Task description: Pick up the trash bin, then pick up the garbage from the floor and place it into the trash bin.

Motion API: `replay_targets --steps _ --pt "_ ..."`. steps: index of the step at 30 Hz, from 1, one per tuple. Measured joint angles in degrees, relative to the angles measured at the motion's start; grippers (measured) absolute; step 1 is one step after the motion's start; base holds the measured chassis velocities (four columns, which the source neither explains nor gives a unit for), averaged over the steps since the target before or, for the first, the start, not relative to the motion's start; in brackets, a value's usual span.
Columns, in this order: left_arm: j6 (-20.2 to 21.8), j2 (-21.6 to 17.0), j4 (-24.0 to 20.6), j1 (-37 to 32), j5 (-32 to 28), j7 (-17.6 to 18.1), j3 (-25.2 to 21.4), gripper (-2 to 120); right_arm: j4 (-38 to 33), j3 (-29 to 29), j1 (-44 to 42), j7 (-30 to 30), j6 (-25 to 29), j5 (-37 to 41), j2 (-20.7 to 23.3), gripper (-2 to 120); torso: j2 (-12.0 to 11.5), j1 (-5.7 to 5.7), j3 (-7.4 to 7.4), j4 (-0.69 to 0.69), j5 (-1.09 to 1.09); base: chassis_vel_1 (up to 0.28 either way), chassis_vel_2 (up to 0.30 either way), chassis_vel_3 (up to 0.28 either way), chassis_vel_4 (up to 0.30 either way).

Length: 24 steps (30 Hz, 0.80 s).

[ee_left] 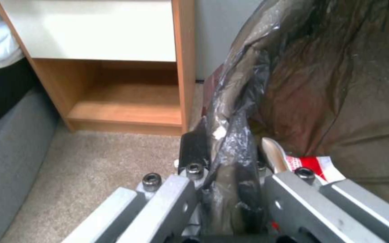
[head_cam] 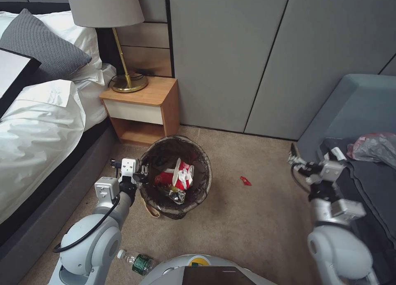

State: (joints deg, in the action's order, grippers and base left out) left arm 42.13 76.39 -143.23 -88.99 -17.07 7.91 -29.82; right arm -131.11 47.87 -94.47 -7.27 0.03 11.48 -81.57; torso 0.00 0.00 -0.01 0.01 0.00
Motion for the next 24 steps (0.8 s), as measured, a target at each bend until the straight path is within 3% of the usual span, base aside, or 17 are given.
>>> replay_targets --steps 2,5,13,24 --pt "0.0 -0.3 0.0 -0.2 0.4 -0.3 -0.1 0 1.6 -2.0 -2.6 0.8 4.1 -3.8 -3.3 100 0.0 0.00 0.00 0.00 -0.02 0.000 0.000 0.000 0.000" --pt "0.0 -0.3 0.0 -0.6 1.2 -0.8 -0.3 0 2.7 -2.5 -2.8 0.8 6.6 -5.3 -3.8 100 0.0 0.00 0.00 0.00 -0.01 0.000 0.000 0.000 0.000" --pt "-0.6 0.3 0.4 -0.7 5.4 -4.6 -0.2 0 3.4 -4.4 -1.1 0.4 6.6 -6.3 -3.4 100 0.0 0.00 0.01 0.00 0.00 0.000 0.000 0.000 0.000" --pt "-1.4 0.5 0.9 -0.6 5.7 -4.7 -0.5 0 4.0 -5.4 -0.6 0.2 6.7 -6.8 -3.0 100 0.0 0.00 0.01 -0.01 0.00 0.000 0.000 0.000 0.000"
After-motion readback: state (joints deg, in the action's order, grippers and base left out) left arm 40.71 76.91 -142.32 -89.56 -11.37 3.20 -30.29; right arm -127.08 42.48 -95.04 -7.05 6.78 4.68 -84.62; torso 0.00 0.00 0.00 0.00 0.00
